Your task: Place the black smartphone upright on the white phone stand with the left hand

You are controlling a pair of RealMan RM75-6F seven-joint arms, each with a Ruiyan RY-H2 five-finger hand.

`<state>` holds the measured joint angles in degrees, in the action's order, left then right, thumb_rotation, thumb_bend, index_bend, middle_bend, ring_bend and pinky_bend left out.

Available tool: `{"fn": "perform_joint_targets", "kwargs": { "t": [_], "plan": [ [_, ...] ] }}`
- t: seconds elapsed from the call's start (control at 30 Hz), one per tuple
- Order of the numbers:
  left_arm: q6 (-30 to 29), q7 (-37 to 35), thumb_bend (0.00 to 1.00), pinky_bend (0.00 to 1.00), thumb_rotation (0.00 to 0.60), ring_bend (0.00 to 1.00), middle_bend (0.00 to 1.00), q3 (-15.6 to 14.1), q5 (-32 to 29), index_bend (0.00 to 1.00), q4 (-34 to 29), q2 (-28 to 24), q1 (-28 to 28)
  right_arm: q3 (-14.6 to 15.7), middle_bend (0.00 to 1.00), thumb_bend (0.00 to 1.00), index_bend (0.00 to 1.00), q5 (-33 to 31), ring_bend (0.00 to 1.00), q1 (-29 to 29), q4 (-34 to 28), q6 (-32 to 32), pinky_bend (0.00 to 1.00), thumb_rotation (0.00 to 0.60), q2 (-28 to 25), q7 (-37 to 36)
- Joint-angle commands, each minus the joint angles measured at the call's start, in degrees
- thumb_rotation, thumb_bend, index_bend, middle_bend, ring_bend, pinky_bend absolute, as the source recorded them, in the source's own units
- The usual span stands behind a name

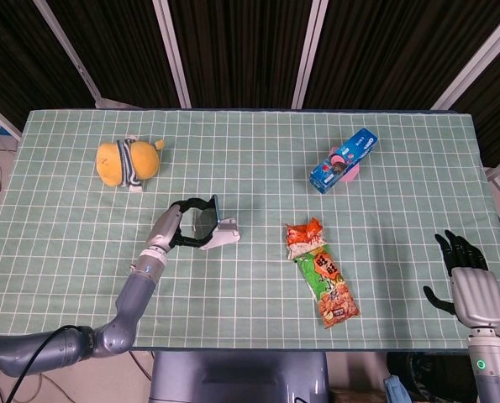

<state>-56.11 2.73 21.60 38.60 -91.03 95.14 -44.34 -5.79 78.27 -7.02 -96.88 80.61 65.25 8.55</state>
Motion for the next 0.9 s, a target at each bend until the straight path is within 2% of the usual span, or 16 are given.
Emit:
{"fn": "perform_joint_targets", "kwargs": {
  "t": [0.03, 0.9],
  "plan": [
    [0.2, -0.1, 0.55, 0.0, 0.6, 0.11, 0.63, -0.1, 0.1, 0.57, 0.2, 0.0, 0.1, 0.0, 0.0, 0.39, 0.02, 0.0, 0.0, 0.0, 0.0, 0.0, 0.13, 0.6, 0.0, 0.0],
    [0.9, -2.3, 0.54, 0.0, 0.6, 0.11, 0.63, -0.2, 3.0, 0.57, 1.4, 1.0, 0.4, 0.0, 0.0, 0.39, 0.02, 0.0, 0.0, 0.0, 0.0, 0.0, 0.13, 0.6, 0.0, -0.1]
  ]
}}
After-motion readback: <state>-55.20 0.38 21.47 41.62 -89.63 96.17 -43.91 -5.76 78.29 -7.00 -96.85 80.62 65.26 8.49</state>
